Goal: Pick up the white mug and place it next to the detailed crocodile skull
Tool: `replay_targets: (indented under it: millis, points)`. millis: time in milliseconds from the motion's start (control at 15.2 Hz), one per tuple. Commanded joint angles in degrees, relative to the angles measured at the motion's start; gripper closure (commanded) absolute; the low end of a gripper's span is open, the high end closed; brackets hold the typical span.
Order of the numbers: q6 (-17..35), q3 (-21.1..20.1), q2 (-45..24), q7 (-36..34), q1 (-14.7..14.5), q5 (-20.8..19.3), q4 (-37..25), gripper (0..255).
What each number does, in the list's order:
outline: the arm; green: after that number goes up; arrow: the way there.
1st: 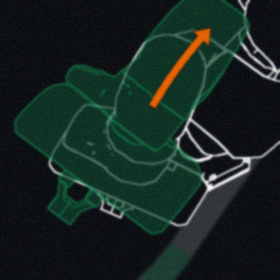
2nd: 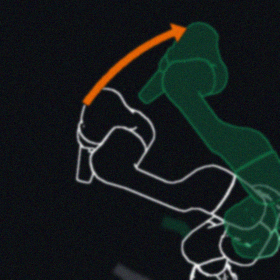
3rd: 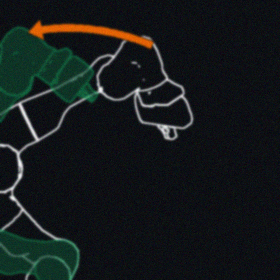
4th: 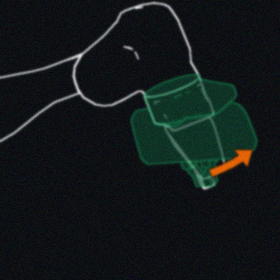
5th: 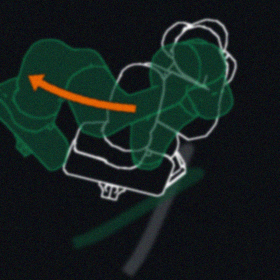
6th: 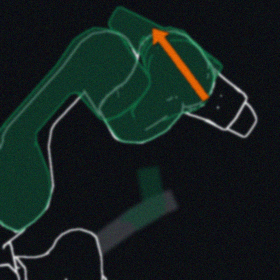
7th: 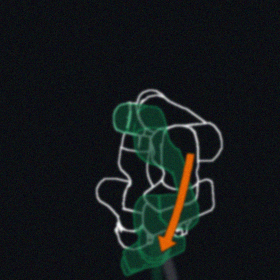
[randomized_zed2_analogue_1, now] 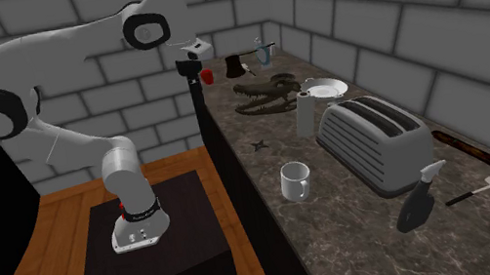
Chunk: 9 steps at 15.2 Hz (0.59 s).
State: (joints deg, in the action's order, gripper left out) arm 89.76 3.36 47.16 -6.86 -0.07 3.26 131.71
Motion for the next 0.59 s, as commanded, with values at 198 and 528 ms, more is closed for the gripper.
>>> replay_targets:
  millis: [198,528]
  points:
    - [5.3,1.1,-3.3,1.3,0.6,-1.3,2.0,0]
    - [14.2,3.0,-10.1,3.3,1.5,-3.2,4.0,0]
